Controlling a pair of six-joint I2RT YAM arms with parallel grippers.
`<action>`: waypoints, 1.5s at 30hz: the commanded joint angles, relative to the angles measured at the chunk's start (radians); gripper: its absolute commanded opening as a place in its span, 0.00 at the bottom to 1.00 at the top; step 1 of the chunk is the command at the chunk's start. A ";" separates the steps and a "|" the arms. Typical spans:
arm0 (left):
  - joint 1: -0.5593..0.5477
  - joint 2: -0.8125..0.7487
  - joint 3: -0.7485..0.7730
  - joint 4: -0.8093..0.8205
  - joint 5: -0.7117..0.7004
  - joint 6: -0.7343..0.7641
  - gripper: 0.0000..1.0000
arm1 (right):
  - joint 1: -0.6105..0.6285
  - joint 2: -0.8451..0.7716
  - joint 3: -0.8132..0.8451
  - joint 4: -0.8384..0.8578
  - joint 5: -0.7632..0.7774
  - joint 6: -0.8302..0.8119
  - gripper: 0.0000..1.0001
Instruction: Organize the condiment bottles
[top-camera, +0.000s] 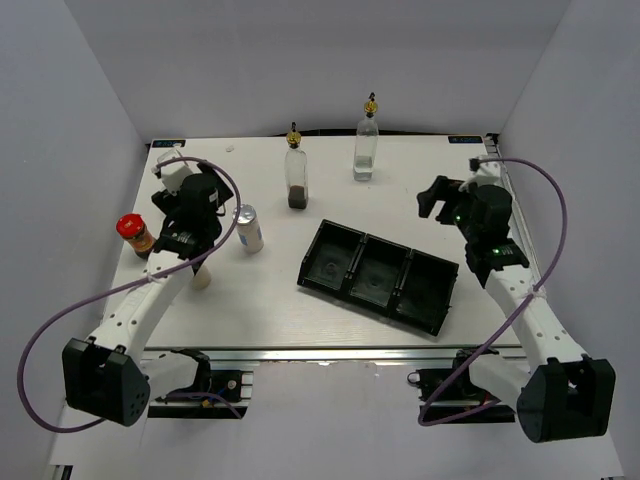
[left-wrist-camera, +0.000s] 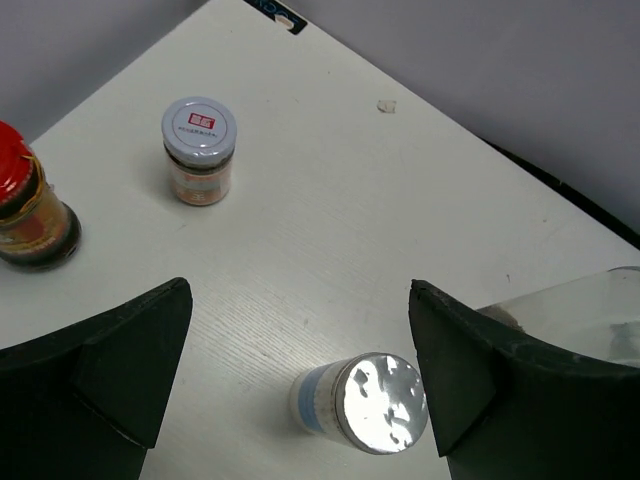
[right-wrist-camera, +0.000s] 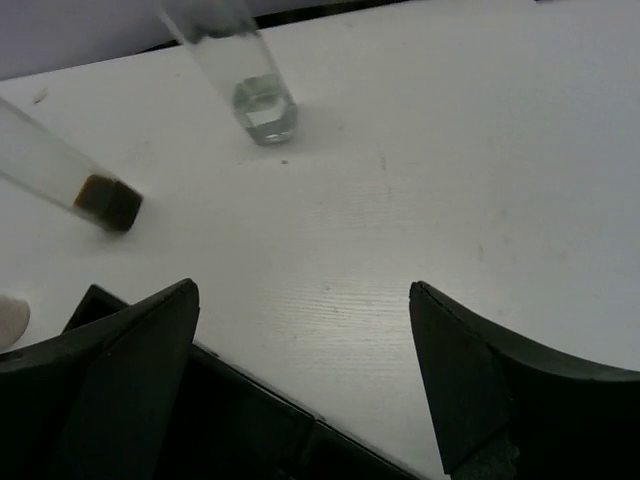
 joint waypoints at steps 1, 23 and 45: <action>0.043 0.020 0.044 -0.007 0.140 0.026 0.98 | 0.080 0.021 0.072 0.168 -0.073 -0.153 0.89; 0.062 -0.059 -0.108 0.033 0.140 0.106 0.98 | 0.203 0.921 0.940 0.182 -0.031 -0.309 0.89; 0.063 -0.105 -0.148 0.044 0.113 0.112 0.98 | 0.209 1.268 1.319 0.293 0.128 -0.261 0.56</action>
